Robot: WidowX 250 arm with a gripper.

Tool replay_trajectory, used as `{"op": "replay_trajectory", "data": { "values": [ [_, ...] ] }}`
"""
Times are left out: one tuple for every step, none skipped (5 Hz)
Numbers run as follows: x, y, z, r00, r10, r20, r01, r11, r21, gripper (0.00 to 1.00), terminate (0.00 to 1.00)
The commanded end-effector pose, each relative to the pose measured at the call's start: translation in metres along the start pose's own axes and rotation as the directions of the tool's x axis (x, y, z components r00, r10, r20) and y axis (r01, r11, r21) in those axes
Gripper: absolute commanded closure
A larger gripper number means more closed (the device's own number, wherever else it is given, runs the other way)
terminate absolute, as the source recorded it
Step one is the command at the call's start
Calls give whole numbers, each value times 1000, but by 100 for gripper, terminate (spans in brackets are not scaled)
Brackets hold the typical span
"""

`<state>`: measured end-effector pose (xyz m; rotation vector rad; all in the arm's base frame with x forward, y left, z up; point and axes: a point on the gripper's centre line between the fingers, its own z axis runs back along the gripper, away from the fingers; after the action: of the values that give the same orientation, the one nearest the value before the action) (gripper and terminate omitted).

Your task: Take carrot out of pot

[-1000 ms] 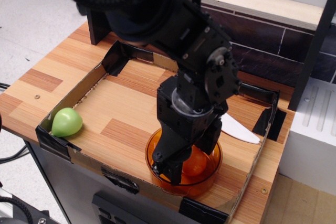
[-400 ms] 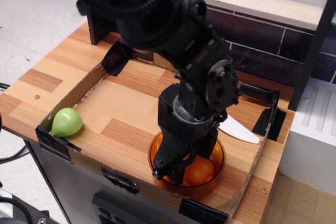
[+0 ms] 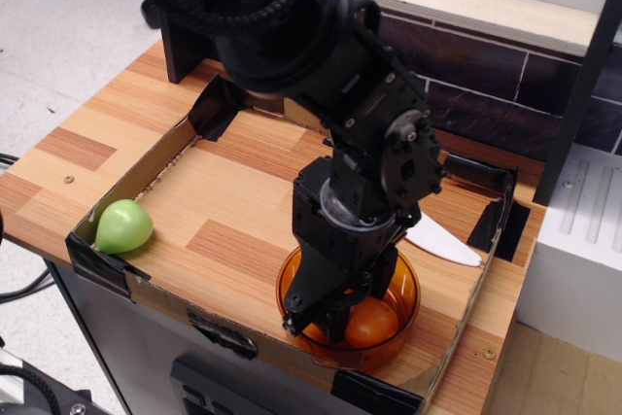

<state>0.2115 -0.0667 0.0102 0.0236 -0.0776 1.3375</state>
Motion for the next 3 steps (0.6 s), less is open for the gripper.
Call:
{"op": "replay_trajectory", "data": {
  "values": [
    [27, -16, 61, 996, 66, -60, -73, 990, -123, 100, 0],
    [57, -25, 86, 984, 159, -75, -170, 970, -172, 100, 0],
    [84, -34, 79, 974, 221, -49, -226, 961, -160, 100, 0]
  ]
}}
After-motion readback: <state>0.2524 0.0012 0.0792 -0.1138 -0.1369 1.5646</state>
